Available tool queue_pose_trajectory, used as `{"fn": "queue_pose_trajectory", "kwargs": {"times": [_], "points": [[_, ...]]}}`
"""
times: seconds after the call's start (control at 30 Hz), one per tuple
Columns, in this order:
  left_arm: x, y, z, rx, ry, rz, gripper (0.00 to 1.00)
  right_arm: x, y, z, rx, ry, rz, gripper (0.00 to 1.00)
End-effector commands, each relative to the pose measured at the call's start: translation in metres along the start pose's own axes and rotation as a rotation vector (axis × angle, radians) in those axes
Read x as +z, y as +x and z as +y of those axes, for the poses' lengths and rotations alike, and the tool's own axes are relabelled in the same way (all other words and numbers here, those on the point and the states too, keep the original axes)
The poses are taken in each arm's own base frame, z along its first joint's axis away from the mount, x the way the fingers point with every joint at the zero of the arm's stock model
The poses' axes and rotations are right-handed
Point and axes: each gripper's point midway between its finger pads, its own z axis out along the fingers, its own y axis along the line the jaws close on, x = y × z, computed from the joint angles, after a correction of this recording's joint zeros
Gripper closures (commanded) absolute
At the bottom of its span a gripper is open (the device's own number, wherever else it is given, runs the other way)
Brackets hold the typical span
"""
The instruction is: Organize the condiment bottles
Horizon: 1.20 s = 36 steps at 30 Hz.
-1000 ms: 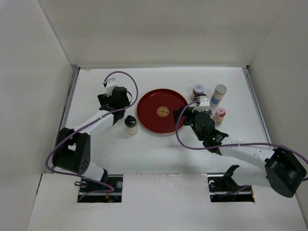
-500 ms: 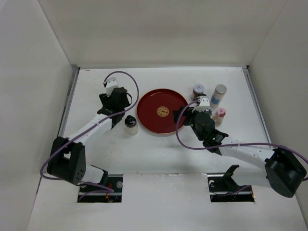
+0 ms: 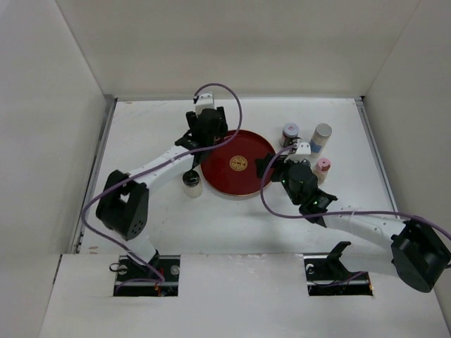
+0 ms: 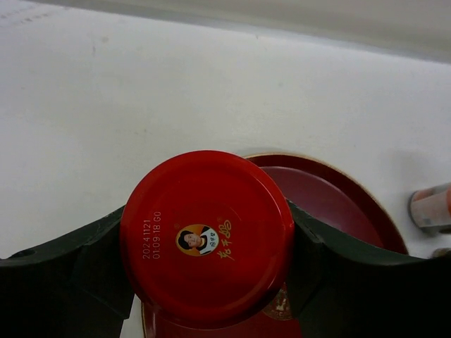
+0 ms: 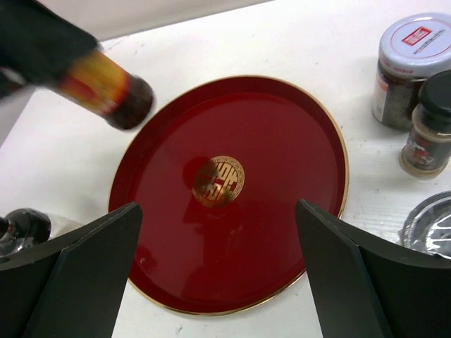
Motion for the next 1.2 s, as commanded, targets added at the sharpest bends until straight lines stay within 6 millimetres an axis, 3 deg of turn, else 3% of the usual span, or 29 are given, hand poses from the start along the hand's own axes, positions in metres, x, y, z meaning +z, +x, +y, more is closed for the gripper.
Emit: {"fn": "queue_pose_trajectory", "kwargs": {"times": [0.0, 0.27, 0.33, 0.4, 0.47, 0.57, 0.6, 0.67, 0.73, 0.83, 0.9, 1.0, 1.17], "points": [[0.011, -0.041, -0.035, -0.068, 0.085, -0.109, 0.68, -0.001, -0.023, 0.006, 0.057, -0.030, -0.074, 0.04], [0.035, 0.008, -0.046, -0.012, 0.071, -0.032, 0.63, -0.002, -0.024, 0.002, 0.061, -0.018, -0.081, 0.03], [0.036, 0.018, -0.045, -0.002, 0.059, -0.023, 0.54, -0.002, -0.024, -0.001, 0.059, -0.009, -0.080, 0.04], [0.032, 0.023, -0.043, 0.006, 0.051, -0.024, 0.39, -0.002, -0.026, -0.002, 0.059, -0.002, -0.082, 0.06], [0.025, 0.024, -0.041, 0.001, 0.047, -0.037, 0.25, -0.004, -0.029, -0.003, 0.060, 0.002, -0.091, 0.18], [0.006, 0.011, -0.037, -0.032, 0.061, -0.092, 0.11, -0.010, -0.039, -0.006, 0.060, 0.020, -0.108, 0.56], [-0.002, 0.005, -0.037, -0.049, 0.073, -0.115, 0.07, -0.012, -0.042, -0.009, 0.059, 0.032, -0.110, 0.62], [-0.017, -0.012, -0.035, -0.093, 0.099, -0.173, 0.02, -0.018, -0.053, -0.015, 0.058, 0.067, -0.120, 0.65], [-0.033, -0.030, -0.032, -0.140, 0.131, -0.229, 0.00, -0.023, -0.065, -0.029, 0.051, 0.129, -0.138, 0.56], [-0.059, -0.052, -0.023, -0.201, 0.165, -0.305, 0.00, -0.032, -0.076, -0.058, 0.021, 0.254, -0.144, 0.20], [-0.079, -0.059, -0.014, -0.256, 0.190, -0.349, 0.00, -0.038, -0.074, -0.078, -0.007, 0.338, -0.120, 0.09], [-0.109, -0.060, 0.009, -0.329, 0.201, -0.409, 0.00, -0.039, -0.061, -0.105, -0.069, 0.441, -0.057, 0.03], [-0.136, -0.028, 0.060, -0.403, 0.139, -0.417, 0.12, -0.032, -0.041, -0.135, -0.122, 0.535, 0.035, 0.00]]}}
